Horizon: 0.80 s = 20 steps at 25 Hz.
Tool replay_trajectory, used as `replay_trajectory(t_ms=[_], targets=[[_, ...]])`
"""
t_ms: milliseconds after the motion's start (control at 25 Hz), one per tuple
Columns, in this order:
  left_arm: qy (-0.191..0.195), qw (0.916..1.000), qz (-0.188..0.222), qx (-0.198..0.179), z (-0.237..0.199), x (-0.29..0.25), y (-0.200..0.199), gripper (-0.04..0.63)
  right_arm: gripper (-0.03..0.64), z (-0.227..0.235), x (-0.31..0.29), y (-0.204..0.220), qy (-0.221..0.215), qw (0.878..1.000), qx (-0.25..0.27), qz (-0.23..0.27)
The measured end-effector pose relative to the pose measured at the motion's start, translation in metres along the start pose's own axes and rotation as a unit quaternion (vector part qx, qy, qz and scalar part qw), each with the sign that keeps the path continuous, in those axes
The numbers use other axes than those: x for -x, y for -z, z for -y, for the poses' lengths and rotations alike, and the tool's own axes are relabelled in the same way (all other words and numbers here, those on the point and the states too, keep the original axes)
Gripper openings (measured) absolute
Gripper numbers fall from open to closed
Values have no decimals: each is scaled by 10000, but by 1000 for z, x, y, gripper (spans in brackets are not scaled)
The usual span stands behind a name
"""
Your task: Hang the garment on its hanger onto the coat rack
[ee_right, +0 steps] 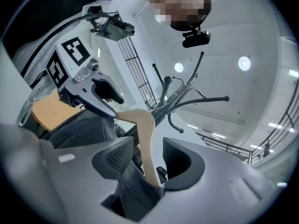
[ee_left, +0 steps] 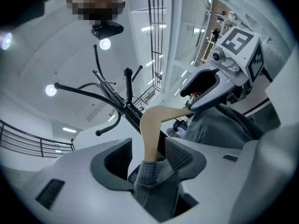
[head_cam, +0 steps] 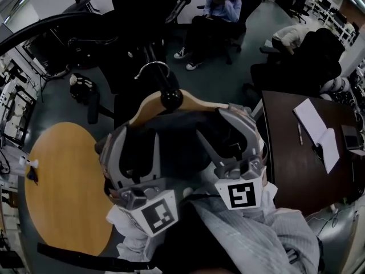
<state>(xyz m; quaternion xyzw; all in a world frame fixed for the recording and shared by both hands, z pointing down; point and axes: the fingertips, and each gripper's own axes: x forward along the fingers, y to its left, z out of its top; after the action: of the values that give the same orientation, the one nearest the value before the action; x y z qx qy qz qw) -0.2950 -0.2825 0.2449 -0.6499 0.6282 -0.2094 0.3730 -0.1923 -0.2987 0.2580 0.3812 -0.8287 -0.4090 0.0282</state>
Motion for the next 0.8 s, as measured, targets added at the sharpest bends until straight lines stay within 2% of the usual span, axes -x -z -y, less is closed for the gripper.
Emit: replay_trajectory(t_ms=[160, 240, 360, 480, 560, 680, 760, 800], targets=[[36, 9976, 401, 559, 13, 13, -5, 202, 169, -4, 20, 6, 141, 9977, -636, -205], [92, 9924, 759, 961, 22, 14, -17, 202, 169, -2, 28, 17, 229, 9946, -894, -464], [589, 9769, 1064, 1759, 47, 7, -30, 202, 167, 4, 47, 38, 487, 9848, -1387, -928], [1234, 9588, 1120, 2300, 83, -2, -39, 201, 166, 10, 72, 57, 829, 9698, -1884, -1308], [1611, 9421, 1140, 2712, 105, -5, -47, 201, 156, 10, 88, 69, 967, 9589, -2216, -1487], [2180, 9063, 1120, 3443, 137, -8, -63, 185, 112, 12, 110, 80, 1217, 9401, -2792, -1529], [2620, 8817, 1074, 3774, 162, -5, -76, 90, 64, 12, 128, 84, 1498, 9290, -3007, -1551], [2822, 8706, 1037, 3894, 174, -3, -81, 63, 29, 12, 138, 87, 1667, 9235, -3059, -1608]])
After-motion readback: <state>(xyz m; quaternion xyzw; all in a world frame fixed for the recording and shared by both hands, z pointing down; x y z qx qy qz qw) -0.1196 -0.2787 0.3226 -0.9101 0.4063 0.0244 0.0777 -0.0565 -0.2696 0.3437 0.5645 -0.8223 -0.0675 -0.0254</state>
